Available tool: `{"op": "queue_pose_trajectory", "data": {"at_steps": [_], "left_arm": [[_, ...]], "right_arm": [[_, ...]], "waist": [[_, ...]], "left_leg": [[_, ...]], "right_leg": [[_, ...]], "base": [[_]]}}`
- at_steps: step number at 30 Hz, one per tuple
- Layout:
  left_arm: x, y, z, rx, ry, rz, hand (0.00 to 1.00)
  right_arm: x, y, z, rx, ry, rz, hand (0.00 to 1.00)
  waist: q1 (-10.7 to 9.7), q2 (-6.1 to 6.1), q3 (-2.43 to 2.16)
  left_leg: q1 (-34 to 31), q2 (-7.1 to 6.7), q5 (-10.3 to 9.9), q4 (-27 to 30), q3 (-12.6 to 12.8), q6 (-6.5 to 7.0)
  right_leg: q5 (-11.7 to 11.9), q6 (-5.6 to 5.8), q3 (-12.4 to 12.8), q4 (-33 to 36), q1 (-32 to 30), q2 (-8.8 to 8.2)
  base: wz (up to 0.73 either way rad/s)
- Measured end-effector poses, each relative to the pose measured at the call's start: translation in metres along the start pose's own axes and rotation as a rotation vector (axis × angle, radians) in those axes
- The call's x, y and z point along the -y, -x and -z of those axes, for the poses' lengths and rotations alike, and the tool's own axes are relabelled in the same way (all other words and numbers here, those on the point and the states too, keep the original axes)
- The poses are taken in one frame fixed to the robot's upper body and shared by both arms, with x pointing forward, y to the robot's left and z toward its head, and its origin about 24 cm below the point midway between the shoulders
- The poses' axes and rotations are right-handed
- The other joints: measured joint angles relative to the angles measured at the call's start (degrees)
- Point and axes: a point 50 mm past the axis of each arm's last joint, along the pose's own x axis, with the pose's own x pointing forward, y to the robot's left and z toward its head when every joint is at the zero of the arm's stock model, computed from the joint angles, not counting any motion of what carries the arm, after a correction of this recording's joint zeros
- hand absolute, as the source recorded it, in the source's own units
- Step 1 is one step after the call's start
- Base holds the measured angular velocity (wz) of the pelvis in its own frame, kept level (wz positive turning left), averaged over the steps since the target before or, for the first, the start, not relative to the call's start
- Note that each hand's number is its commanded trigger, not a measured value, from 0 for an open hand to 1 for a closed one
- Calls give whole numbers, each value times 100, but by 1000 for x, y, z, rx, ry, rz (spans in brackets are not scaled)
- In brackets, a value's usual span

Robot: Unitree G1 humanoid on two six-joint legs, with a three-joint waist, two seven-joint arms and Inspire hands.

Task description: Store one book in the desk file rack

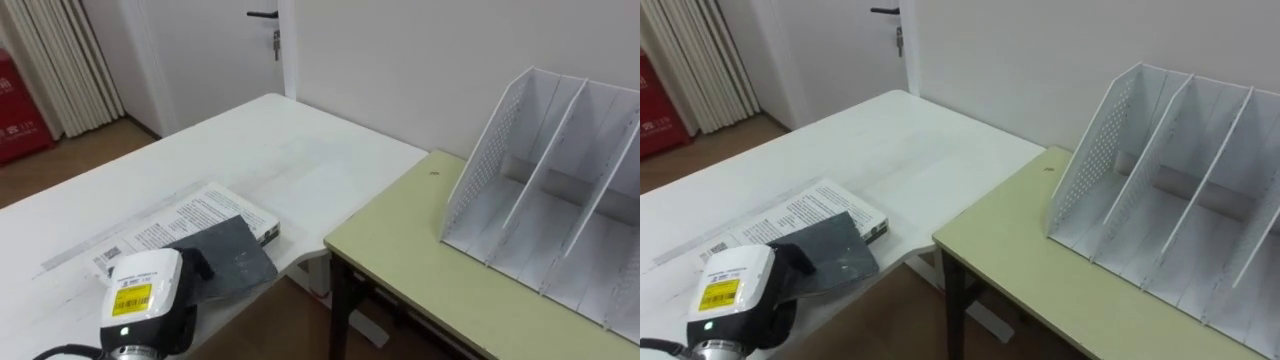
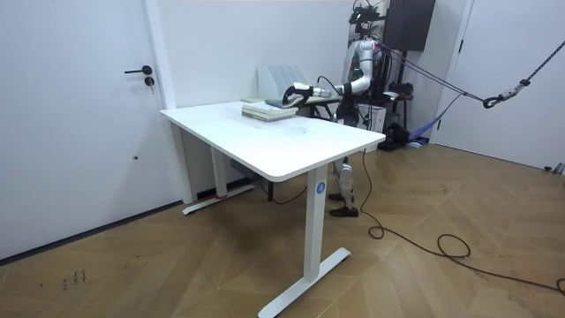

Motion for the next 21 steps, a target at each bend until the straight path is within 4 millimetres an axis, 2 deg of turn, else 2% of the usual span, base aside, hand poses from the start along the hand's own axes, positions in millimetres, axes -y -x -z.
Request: {"op": "queue_pose_trajectory", "data": {"at_steps": [15, 18, 21], "left_arm": [[-2, -1, 0, 0, 7, -11, 100], [-4, -2, 0, -6, 29, -17, 100], [-10, -2, -1, -20, 153, -33, 100]], "right_arm": [[0, 0, -2, 7, 0, 4, 0], [0, 0, -5, 20, 0, 5, 0], [0, 0, -11, 46, 13, 7, 0]], "waist": [[-44, 17, 9], [-40, 17, 9], [-38, -11, 10]], "left_leg": [[12, -11, 7, -48, -12, 5], [12, -12, 7, -58, -15, 5], [12, -19, 14, -47, 6, 12]], "right_leg": [[-45, 19, 22, 1, -33, -12], [-47, 19, 21, -5, -35, -11], [-48, 21, -10, -9, -35, -51]], "base": [[0], [0], [0]]}}
